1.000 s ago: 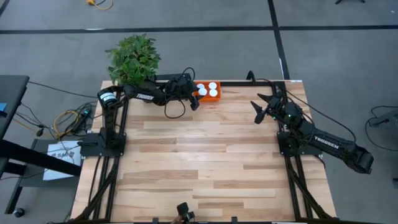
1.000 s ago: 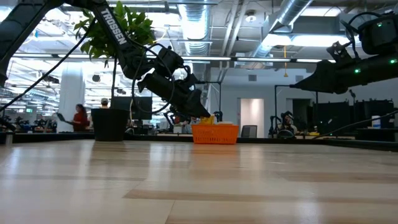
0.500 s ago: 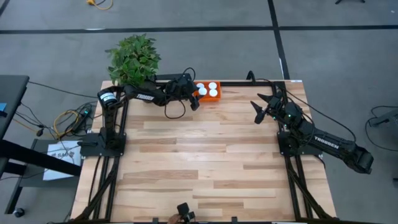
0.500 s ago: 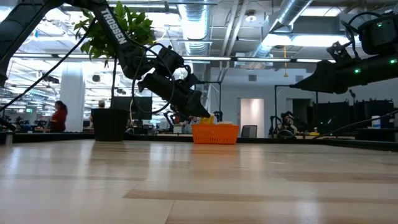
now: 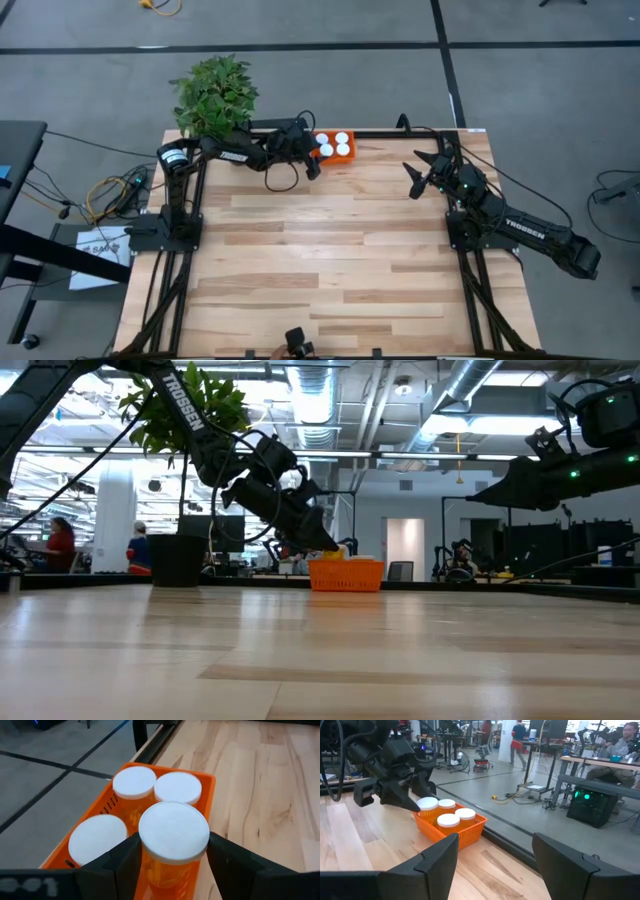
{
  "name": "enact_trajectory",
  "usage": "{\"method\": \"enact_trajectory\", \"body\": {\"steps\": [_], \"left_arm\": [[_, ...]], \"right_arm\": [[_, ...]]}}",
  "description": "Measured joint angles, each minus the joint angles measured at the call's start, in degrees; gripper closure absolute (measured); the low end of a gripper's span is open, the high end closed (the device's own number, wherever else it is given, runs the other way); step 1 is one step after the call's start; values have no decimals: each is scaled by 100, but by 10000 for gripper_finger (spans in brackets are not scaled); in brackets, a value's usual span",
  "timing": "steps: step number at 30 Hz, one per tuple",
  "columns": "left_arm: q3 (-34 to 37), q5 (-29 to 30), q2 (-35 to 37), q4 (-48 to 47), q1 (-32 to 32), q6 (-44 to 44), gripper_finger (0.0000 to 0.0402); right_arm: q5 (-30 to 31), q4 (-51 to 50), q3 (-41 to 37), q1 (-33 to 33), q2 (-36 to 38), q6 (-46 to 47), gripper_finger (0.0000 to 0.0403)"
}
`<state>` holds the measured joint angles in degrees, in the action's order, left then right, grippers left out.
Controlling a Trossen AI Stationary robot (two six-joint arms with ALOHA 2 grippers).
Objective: Pick and place pill bottles into a basket
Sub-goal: Put the orange pill bottle into the orange bin, then return to Home Position
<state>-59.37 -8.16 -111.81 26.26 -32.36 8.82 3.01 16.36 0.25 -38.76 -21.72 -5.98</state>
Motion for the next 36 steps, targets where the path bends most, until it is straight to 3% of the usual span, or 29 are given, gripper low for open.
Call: {"method": "enact_trajectory", "body": {"steps": [14,25,36], "left_arm": [[0,-2,0,-133,0,-13,201],[0,132,0,-247,-2,44,112],[0,144,13,-303,26,400,108]], "right_arm": [[0,0,0,2,-1,44,153],[0,2,0,2,-2,46,153],[0,0,0,2,-2,46,153]]}}
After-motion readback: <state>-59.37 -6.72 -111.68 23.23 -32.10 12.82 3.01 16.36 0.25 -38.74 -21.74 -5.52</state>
